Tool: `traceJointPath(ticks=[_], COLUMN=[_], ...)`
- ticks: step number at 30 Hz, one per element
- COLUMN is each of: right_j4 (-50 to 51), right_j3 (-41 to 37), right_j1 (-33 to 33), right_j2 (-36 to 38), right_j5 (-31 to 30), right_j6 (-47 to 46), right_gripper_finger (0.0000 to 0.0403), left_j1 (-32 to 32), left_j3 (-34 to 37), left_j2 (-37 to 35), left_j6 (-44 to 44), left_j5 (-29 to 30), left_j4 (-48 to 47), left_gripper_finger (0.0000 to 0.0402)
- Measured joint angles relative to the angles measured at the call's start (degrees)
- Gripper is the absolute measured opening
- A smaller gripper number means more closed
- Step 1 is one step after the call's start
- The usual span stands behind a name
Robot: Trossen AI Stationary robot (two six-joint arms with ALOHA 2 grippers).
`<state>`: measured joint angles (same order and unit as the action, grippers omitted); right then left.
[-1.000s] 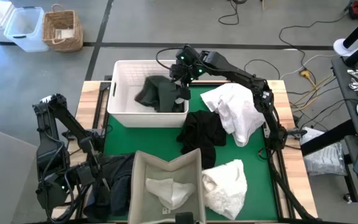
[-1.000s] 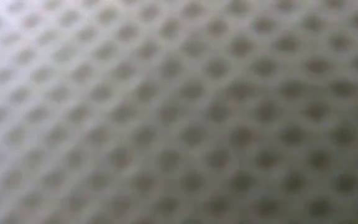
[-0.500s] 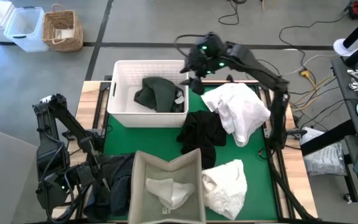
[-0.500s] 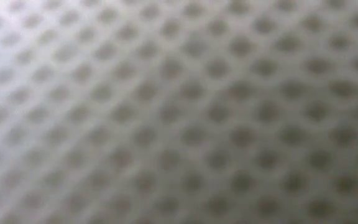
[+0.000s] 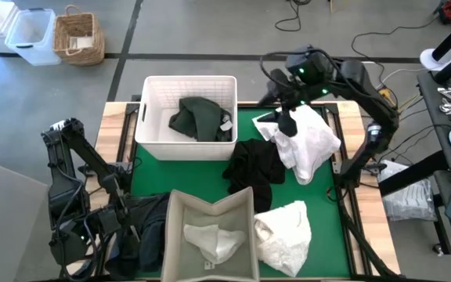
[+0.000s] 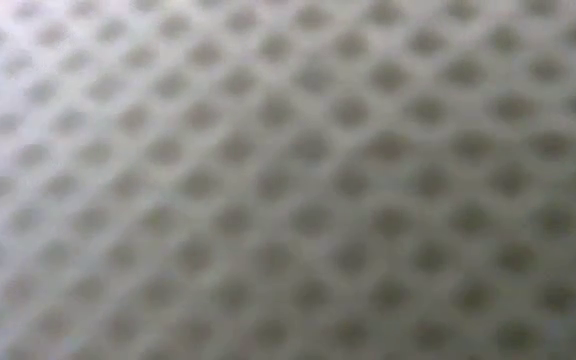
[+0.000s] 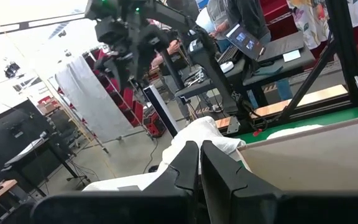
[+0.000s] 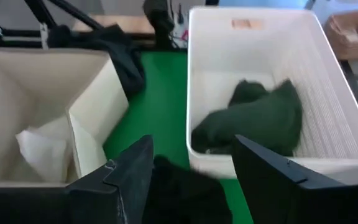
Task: Sort clothes
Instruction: Put the white dress into the brown laundry organizer
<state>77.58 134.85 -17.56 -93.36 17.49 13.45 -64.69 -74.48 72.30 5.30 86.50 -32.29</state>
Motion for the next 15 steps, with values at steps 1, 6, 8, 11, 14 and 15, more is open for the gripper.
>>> traceJointPath(ticks=[1,6,8,11,14,15], right_j4=[1.07,7.05,8.54,10.02,10.96,10.9], right_j3=[0.0,-0.35,-0.65,-1.83,-4.19,-5.36], right_j1=[0.59,3.25,4.27,5.85,7.43,7.98], right_j2=[0.36,1.53,1.61,1.96,2.72,3.05], right_j5=[-1.2,-4.71,-4.81,-4.94,-5.11,-5.11], right_j6=[-0.16,-1.23,-2.17,-3.64,-5.21,-5.7], right_gripper_finger=[0.0207,0.0207,0.0207,0.0207,0.0207,0.0207], left_j1=[0.0,0.0,0.0,0.0,0.0,0.0], left_j3=[0.0,0.02,0.04,0.04,0.04,0.06], left_j2=[0.0,0.0,0.0,0.0,0.0,0.0], left_j6=[0.14,0.6,1.22,1.72,2.11,2.26], left_j5=[-0.01,0.0,0.0,0.0,0.0,0.0], left_j4=[0.0,0.13,0.13,0.13,0.13,0.13], left_gripper_finger=[0.0,0.0,0.0,0.0,0.0,0.0])
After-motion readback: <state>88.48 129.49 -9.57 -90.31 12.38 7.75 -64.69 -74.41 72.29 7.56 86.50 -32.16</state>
